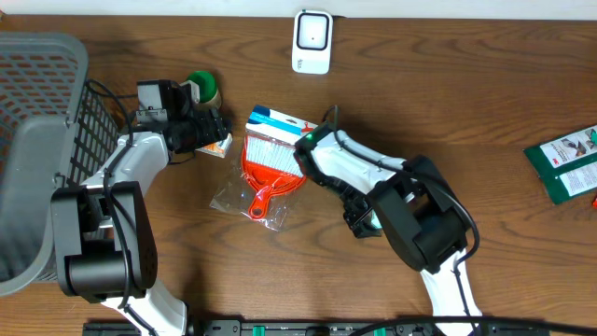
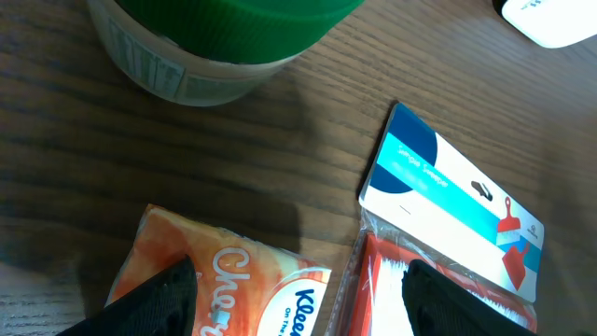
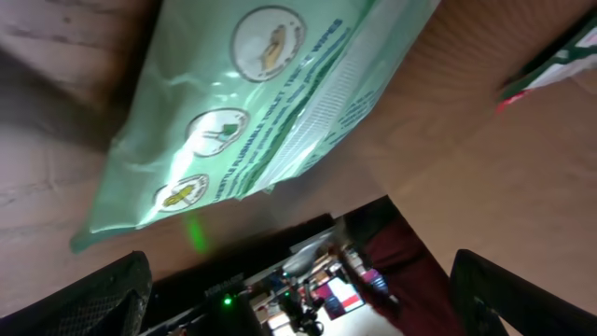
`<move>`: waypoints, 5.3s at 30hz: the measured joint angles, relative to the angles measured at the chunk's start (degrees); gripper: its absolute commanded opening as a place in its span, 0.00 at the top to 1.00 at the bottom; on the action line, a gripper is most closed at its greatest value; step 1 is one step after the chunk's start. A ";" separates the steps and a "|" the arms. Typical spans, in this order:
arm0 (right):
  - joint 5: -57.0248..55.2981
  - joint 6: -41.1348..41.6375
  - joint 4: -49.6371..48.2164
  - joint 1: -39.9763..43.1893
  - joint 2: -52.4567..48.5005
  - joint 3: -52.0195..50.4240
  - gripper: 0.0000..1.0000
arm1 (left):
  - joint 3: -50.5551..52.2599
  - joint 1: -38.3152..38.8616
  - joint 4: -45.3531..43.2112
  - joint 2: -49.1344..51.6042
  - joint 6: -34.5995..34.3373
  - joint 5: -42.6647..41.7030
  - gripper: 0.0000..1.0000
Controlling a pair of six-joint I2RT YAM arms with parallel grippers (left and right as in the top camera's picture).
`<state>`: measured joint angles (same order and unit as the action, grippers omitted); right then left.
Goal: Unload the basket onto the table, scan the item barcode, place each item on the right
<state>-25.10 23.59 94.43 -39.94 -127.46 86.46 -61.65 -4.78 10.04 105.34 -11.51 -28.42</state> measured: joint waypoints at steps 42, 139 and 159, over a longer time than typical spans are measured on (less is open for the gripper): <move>-4.76 5.84 -8.52 -0.35 0.42 0.26 0.69 | 0.02 0.00 1.07 0.00 0.90 0.31 0.29; -1.86 -17.92 -31.10 8.31 6.19 28.11 0.98 | 0.28 0.00 1.31 0.00 1.03 4.85 0.29; 20.15 -20.70 -70.27 10.40 -3.41 29.09 0.99 | 0.28 0.00 1.44 0.00 1.05 4.90 0.29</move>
<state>-4.95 2.90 24.16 -29.54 -130.87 115.55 -61.36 -4.78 11.49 105.34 -10.46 -23.53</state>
